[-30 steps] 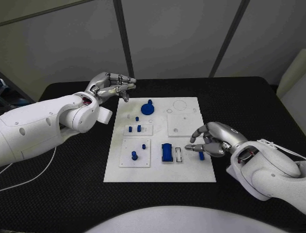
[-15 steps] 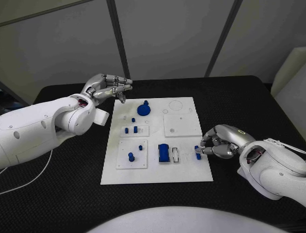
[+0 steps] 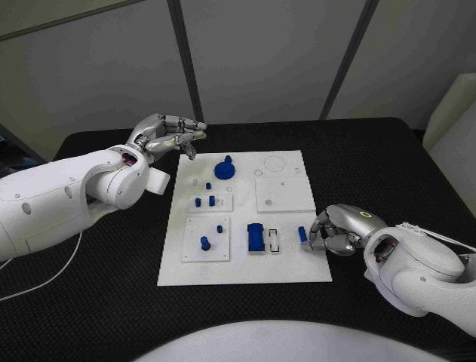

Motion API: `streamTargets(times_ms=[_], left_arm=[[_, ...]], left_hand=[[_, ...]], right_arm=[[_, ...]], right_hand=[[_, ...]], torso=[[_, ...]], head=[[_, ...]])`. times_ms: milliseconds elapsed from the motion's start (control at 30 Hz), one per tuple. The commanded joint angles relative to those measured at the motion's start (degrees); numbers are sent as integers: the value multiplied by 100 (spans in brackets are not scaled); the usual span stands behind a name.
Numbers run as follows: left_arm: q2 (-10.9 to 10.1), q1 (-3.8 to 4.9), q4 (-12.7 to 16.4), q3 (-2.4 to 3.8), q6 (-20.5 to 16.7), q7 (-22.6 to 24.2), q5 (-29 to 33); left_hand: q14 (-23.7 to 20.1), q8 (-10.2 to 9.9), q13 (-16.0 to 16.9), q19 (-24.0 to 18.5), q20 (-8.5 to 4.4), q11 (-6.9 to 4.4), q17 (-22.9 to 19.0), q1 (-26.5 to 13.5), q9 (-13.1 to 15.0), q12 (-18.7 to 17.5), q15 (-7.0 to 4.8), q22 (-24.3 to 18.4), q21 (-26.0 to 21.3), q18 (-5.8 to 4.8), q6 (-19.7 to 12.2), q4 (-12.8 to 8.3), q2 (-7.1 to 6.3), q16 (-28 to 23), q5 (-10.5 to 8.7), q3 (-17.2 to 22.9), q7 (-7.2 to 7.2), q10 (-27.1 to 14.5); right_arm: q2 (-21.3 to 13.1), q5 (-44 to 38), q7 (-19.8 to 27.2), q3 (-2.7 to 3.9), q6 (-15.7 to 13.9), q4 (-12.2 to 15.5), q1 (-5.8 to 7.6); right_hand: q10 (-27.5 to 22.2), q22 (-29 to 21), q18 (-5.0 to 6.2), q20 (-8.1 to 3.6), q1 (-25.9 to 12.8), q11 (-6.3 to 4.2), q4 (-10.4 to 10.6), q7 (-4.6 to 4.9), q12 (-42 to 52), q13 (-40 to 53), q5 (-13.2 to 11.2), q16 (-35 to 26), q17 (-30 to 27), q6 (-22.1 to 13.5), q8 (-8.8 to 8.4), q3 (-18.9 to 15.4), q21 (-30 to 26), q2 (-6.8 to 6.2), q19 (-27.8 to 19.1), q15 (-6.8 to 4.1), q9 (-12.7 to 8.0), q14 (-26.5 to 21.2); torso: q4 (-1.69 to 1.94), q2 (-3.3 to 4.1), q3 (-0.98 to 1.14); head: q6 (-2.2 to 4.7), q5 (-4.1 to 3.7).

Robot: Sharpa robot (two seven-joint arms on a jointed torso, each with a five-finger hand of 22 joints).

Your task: Assemble the parts on the task board

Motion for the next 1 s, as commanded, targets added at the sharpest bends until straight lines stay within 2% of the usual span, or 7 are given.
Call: streamTargets(times_ms=[33, 167, 367, 933, 967, 1000], left_arm=[[8, 8, 5, 4, 37, 59, 20], [14, 8, 2, 4, 43, 58, 20], [16, 8, -3, 4, 49, 51, 20], [9, 8, -1, 4, 68, 28, 20], [9, 8, 0, 4, 69, 26, 20], [7, 8, 1, 4, 71, 23, 20]], left_hand=[[-25, 32, -6, -10, 11, -8, -5, -21, 6, 29, 28, -6, -19, -62, -34, -23, -8, 29, -10, -19, 6, -43], [-25, 32, -6, -10, 11, -8, -5, -21, 6, 29, 28, -6, -19, -62, -34, -23, -8, 29, -10, -19, 6, -43], [-25, 34, -6, -9, 11, -7, -7, -26, 6, 32, 29, -6, -19, -63, -34, -20, -5, 30, -11, -20, 8, -45], [-25, 34, -6, -9, 11, -7, -7, -26, 6, 32, 29, -6, -19, -63, -34, -20, -5, 30, -11, -20, 8, -45], [-25, 34, -6, -9, 11, -7, -7, -26, 6, 32, 29, -6, -19, -63, -34, -20, -5, 30, -11, -20, 8, -45], [-25, 34, -6, -9, 11, -7, -7, -26, 6, 32, 29, -6, -19, -63, -34, -20, -5, 30, -11, -20, 8, -45]], right_arm=[[53, -186, -169, -24, 73, -70, -40], [132, -187, -262, -24, 101, -143, -50], [263, -197, -394, -23, 171, -219, -55], [518, -711, -695, -22, 582, -348, -56], [526, -736, -701, -22, 614, -352, -56], [538, -772, -708, -22, 666, -356, -56]], right_hand=[[47, 10, 4, -4, 69, -16, 44, 4, 23, -350, 42, 14, 1075, 54, -32, 3, 29, 42, 37, 19, -52, 504], [59, 41, -2, -12, 137, -29, 40, -13, 46, -331, 39, 39, 1124, 106, -42, 30, 49, 99, 57, 9, -70, 515], [55, 33, 0, -16, 171, -34, 34, -17, 38, -335, 30, 37, 1122, 119, -52, 37, 43, 115, 54, 5, -81, 515], [0, -36, 13, -22, 475, -29, -121, -5, -34, -369, 54, 18, 1087, 116, -141, 71, -12, 59, 11, 4, -151, 506], [-3, -36, 13, -23, 549, -33, -161, -8, -35, -367, 12, 19, 1089, 123, -146, 105, -13, 75, 10, 1, -157, 506], [-10, -34, 13, -30, 720, -44, -252, -18, -38, -365, -135, 19, 1090, 142, -157, 200, -14, 114, 11, -10, -169, 506]], torso=[[1, 6, 2], [6, 9, 0], [2, 9, 0], [2, 3, -4], [2, 3, -4], [4, 5, -5]], head=[[4, -12], [-13, -27], [-19, -25], [-45, -12], [-46, -12], [-46, -15]])
